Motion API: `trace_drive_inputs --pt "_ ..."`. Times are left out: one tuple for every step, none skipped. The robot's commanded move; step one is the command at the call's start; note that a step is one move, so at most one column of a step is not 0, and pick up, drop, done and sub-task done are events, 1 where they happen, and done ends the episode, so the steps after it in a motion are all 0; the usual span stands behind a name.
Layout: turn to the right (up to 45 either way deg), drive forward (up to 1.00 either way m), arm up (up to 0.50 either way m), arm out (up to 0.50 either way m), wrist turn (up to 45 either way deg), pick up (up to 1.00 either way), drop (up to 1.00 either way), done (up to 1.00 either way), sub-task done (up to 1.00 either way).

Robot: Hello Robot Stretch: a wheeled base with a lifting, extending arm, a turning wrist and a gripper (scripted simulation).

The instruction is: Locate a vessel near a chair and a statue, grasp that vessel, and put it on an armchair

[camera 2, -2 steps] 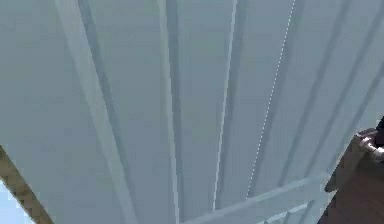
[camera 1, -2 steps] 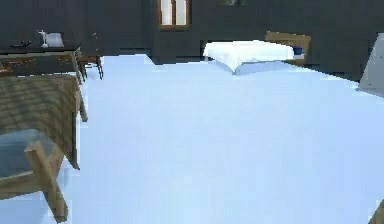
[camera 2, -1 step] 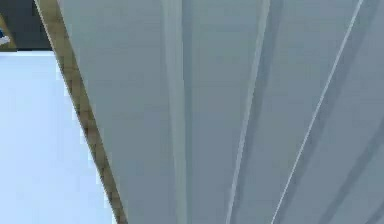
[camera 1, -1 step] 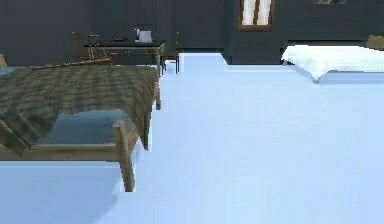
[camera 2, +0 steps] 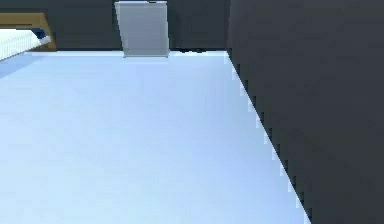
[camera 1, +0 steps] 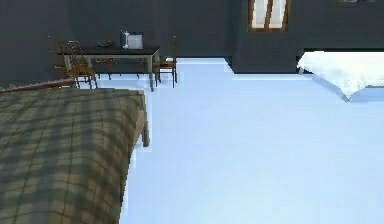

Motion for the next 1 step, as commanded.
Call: trace_drive_inputs --pt "-6.0 0.0 0.0 0.0 0.0 0.0 0.0 0.0 0.0"
